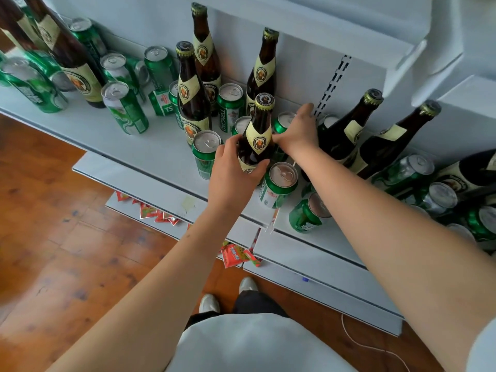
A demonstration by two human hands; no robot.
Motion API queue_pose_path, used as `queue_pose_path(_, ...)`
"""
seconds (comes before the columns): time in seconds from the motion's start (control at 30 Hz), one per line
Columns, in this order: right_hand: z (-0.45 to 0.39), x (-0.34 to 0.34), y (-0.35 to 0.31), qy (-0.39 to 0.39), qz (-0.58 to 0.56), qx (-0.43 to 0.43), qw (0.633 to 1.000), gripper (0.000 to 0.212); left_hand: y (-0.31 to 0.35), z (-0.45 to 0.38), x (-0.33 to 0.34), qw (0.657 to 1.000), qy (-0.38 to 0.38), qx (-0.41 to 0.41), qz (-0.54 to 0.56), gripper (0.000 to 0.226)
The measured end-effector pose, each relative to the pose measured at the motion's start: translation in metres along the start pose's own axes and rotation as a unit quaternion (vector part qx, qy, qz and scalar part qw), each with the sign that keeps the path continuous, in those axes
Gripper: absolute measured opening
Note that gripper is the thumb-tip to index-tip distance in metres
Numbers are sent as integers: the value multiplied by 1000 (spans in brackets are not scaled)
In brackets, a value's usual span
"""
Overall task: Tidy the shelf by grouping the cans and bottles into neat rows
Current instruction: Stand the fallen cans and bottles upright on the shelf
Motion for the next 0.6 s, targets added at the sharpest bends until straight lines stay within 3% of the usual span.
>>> queue_pose_path(0.2,9,6,-5,-34,64,-38,997,71,2,0,0,1000,1,3,4,65)
queue_pose_path(0.47,20,3,-8,-91,81,-16,992,79,3,1,1,1000,-13,-3,-6,66)
queue_pose_path(0.6,58,-38,-23,-24,57,-74,995,61,16,3,-10,999,-19,28,-37,70)
Point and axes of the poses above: each hand's wrist, its own z-axis away from the middle knuckle, its own x-axis out of the palm, y = z × x, the point moved 10 cm from there along -z, towards the middle knuckle, and after that the axes turned 4 degrees about z, right-handed, at the moved point
